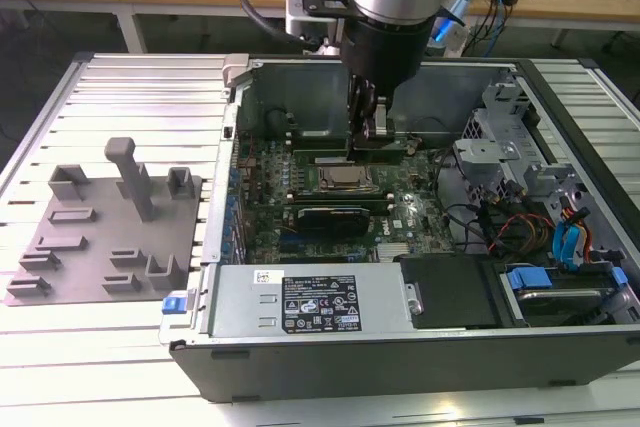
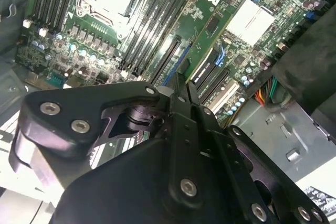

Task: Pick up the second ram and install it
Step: 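Insert the second ram into the second slot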

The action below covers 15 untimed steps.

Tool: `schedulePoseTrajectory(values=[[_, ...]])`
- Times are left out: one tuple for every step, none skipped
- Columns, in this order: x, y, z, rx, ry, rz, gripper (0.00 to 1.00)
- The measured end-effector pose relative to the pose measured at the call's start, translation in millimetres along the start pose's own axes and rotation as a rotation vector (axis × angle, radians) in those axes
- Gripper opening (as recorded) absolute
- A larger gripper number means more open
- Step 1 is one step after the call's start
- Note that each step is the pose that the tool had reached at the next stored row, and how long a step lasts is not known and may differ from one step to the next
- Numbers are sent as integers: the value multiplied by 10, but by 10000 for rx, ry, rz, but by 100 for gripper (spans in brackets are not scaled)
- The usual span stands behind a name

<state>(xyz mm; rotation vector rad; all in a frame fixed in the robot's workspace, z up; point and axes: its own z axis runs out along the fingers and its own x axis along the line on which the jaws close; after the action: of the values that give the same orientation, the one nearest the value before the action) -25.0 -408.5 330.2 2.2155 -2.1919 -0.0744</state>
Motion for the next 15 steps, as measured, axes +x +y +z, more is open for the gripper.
schedulePoseTrajectory(values=[[0, -5, 11, 0, -1, 0, 11], [0, -13, 34, 0, -2, 0, 11], [0, -15, 45, 0, -2, 1, 11], [0, -17, 56, 0, -1, 1, 11], [0, -20, 73, -1, -1, -1, 11], [0, -21, 83, -1, -1, 0, 11], [1, -23, 100, 0, -1, 0, 11], [1, -26, 126, -1, -1, 0, 11], [2, -30, 157, -1, -1, 0, 11], [2, -32, 177, -1, -1, 0, 11], [2, -34, 190, -1, -1, 0, 11], [3, -35, 198, -1, -2, 0, 11], [3, -36, 207, -1, -2, 0, 11], [3, -37, 224, 0, -2, 0, 11], [3, -39, 243, 0, -2, 0, 11]])
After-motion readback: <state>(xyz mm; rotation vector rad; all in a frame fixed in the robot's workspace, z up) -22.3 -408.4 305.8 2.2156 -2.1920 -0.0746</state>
